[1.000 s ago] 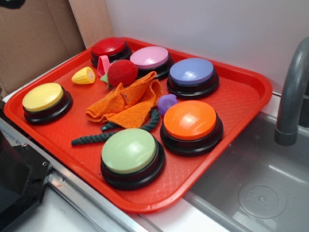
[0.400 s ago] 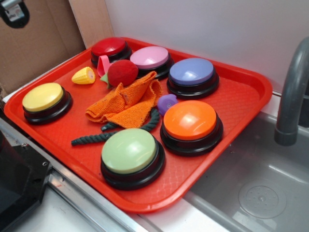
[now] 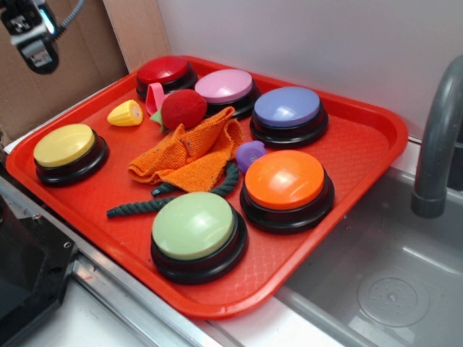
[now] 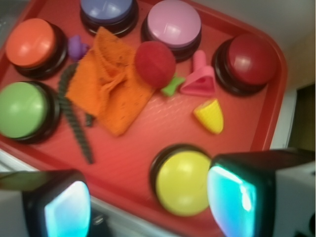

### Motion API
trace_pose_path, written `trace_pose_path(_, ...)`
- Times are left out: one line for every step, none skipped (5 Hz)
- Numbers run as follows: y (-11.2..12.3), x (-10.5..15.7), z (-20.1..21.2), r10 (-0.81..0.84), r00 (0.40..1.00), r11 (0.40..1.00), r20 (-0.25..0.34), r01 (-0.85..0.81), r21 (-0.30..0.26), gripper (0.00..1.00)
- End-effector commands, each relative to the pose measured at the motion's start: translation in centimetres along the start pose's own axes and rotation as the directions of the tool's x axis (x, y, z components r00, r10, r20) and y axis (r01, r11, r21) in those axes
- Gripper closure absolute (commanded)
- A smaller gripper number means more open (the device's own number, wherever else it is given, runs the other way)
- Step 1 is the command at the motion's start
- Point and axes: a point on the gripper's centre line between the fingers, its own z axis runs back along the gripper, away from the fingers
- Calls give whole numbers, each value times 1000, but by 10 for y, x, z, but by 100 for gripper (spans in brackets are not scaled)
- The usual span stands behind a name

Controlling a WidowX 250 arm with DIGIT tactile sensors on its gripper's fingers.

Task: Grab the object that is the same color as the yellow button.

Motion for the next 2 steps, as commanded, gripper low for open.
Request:
trace_pose_path(43,17,-46,-104,994,992,16,102,77,0)
trace_pose_path(52,21,-66,-84,996,994,24,82,79,0)
